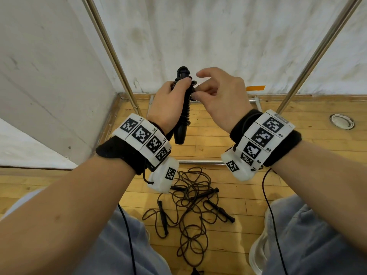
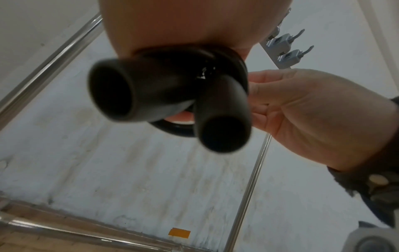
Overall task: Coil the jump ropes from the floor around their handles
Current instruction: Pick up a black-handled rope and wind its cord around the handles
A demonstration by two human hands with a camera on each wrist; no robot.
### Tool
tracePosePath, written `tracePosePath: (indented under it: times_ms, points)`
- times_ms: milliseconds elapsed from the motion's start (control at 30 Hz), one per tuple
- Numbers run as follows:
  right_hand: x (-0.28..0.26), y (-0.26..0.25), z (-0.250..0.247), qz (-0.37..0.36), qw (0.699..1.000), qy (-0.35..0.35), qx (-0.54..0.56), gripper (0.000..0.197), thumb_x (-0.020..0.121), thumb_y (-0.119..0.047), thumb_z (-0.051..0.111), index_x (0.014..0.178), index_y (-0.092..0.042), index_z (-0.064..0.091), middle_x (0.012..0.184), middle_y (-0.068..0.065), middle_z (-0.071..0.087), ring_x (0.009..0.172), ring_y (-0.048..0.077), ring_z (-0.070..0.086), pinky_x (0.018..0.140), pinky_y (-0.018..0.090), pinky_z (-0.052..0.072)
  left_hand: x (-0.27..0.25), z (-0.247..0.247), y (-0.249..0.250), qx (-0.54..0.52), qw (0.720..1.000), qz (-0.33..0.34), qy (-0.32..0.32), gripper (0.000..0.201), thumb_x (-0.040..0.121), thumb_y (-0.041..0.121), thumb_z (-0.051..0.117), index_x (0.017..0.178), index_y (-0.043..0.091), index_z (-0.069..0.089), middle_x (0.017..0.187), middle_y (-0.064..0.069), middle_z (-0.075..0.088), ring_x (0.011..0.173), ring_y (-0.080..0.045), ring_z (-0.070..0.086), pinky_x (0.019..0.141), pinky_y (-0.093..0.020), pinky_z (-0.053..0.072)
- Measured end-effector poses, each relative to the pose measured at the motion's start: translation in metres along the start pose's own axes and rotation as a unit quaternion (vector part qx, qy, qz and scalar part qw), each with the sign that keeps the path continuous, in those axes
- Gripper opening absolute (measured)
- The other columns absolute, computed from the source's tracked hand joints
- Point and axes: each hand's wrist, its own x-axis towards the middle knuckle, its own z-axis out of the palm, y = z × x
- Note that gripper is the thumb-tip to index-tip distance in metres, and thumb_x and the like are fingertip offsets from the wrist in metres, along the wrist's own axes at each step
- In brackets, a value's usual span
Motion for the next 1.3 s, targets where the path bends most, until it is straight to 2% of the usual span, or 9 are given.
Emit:
tracePosePath:
  times_ms: [67, 200, 400, 600, 767, 900, 1067, 1200, 1300]
  points:
    - [0.001, 0.000, -0.001, -0.004, 1.000, -0.013, -0.006, 0.030, 0.081, -0.015, 0.070, 0.111, -0.017, 0.065, 0.075, -0.020, 0.063, 0.077, -0.002, 0.064, 0.078, 0.015, 0.051, -0.002, -0.001, 0.001, 0.013, 1.000, 0.007, 0.007, 0.043, 0.076, 0.054, 0.047, 0.097, 0.019, 0.060, 0.098, -0.008, 0.069, 0.084, -0.021, 0.065, 0.082, -0.043, 0.051]
    - [0.003, 0.000, -0.003, -0.009, 1.000, -0.026, -0.011, 0.027, 0.079, -0.014, 0.072, 0.105, -0.018, 0.069, 0.076, -0.019, 0.062, 0.076, -0.003, 0.062, 0.076, 0.012, 0.050, -0.002, -0.002, 0.001, 0.030, 0.999, 0.028, 0.015, 0.043, 0.076, 0.052, 0.047, 0.096, 0.016, 0.061, 0.090, -0.009, 0.068, 0.074, -0.018, 0.060, 0.073, -0.040, 0.049]
    - [0.005, 0.000, -0.007, -0.025, 0.998, -0.053, -0.010, 0.019, 0.077, -0.014, 0.073, 0.087, -0.026, 0.062, 0.070, -0.015, 0.060, 0.064, -0.003, 0.056, 0.067, 0.008, 0.046, -0.002, -0.003, 0.000, 0.045, 0.998, 0.048, 0.016, 0.037, 0.075, 0.050, 0.048, 0.089, 0.018, 0.059, 0.085, -0.010, 0.067, 0.072, -0.020, 0.060, 0.069, -0.040, 0.049]
    - [0.007, 0.002, -0.010, -0.038, 0.995, -0.090, -0.017, 0.023, 0.078, -0.015, 0.072, 0.088, -0.029, 0.056, 0.071, -0.013, 0.054, 0.060, 0.006, 0.054, 0.058, 0.007, 0.040, -0.001, -0.004, -0.003, 0.068, 0.996, 0.062, 0.008, 0.046, 0.076, 0.050, 0.048, 0.097, 0.012, 0.061, 0.091, -0.014, 0.068, 0.070, -0.019, 0.062, 0.058, -0.028, 0.049]
    - [0.009, 0.002, -0.010, -0.088, 0.991, -0.084, -0.060, 0.018, 0.080, -0.017, 0.071, 0.094, -0.017, 0.061, 0.095, -0.008, 0.048, 0.070, 0.009, 0.056, 0.067, 0.013, 0.044, 0.001, -0.005, -0.002, 0.044, 0.997, 0.057, -0.002, 0.045, 0.075, 0.048, 0.049, 0.098, 0.012, 0.061, 0.092, -0.016, 0.068, 0.067, -0.017, 0.061, 0.048, -0.022, 0.047]
    - [0.009, -0.001, -0.011, -0.104, 0.988, -0.079, -0.085, 0.017, 0.081, -0.019, 0.070, 0.093, -0.014, 0.060, 0.086, -0.015, 0.047, 0.077, 0.014, 0.056, 0.072, 0.015, 0.044, 0.002, -0.006, -0.002, 0.050, 0.997, 0.064, -0.006, 0.045, 0.078, 0.051, 0.047, 0.096, 0.013, 0.064, 0.085, -0.008, 0.069, 0.070, -0.017, 0.062, 0.063, -0.031, 0.048]
    - [0.009, -0.005, -0.013, -0.126, 0.982, -0.093, -0.107, 0.017, 0.082, -0.018, 0.067, 0.092, -0.006, 0.059, 0.089, -0.002, 0.051, 0.079, 0.015, 0.051, 0.075, 0.023, 0.044, 0.003, -0.008, -0.003, 0.048, 0.996, 0.067, -0.034, 0.047, 0.083, 0.054, 0.046, 0.095, 0.012, 0.065, 0.075, -0.002, 0.069, 0.062, -0.014, 0.060, 0.065, -0.036, 0.051]
    - [0.008, -0.007, -0.013, -0.150, 0.978, -0.089, -0.113, 0.013, 0.083, -0.015, 0.064, 0.084, -0.004, 0.057, 0.087, -0.002, 0.046, 0.073, 0.009, 0.043, 0.068, 0.011, 0.036, 0.001, -0.011, -0.002, -0.008, 0.996, 0.054, -0.070, 0.039, 0.081, 0.044, 0.052, 0.097, 0.011, 0.062, 0.075, -0.004, 0.066, 0.063, -0.019, 0.058, 0.061, -0.038, 0.049]
    - [0.005, -0.007, -0.011, -0.169, 0.977, -0.064, -0.110, 0.012, 0.084, -0.014, 0.062, 0.084, -0.003, 0.057, 0.087, -0.002, 0.046, 0.073, 0.012, 0.045, 0.069, 0.015, 0.040, -0.002, -0.011, 0.000, -0.048, 0.994, 0.055, -0.076, 0.035, 0.082, 0.039, 0.053, 0.098, 0.009, 0.060, 0.075, -0.006, 0.063, 0.059, -0.019, 0.056, 0.054, -0.031, 0.048]
